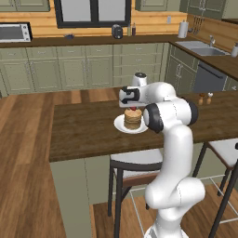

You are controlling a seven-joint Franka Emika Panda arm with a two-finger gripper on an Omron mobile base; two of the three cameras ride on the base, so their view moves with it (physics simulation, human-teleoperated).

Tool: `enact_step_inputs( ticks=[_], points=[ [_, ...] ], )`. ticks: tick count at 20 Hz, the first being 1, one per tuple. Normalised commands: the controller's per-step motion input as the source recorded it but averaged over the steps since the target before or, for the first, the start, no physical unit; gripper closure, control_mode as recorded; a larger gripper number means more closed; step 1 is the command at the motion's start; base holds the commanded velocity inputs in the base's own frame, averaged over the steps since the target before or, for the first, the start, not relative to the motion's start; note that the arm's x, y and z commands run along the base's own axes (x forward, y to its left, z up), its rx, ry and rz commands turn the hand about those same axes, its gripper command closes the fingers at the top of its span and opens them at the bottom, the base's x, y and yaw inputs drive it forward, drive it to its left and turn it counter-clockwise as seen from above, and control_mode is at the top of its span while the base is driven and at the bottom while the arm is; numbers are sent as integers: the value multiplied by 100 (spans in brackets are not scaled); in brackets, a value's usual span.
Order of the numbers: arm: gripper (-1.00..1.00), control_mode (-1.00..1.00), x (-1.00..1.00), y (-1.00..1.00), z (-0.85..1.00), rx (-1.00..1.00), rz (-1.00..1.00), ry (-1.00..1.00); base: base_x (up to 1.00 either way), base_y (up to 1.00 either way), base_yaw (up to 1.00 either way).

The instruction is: Take the strawberry from the fridge and place it on top of the pancake, located on the dining counter.

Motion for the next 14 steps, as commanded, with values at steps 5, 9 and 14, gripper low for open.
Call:
enact_step_inputs(
  ticks=[5, 9, 14],
  points=[
    [100, -100, 0, 0, 0, 0, 0, 0, 0, 0, 0],
    [100, -100, -3, 0, -3, 0, 0, 0, 0, 0, 0],
    [-100, -100, -10, 0, 0, 0, 0, 0, 0, 0, 0]
  ],
)
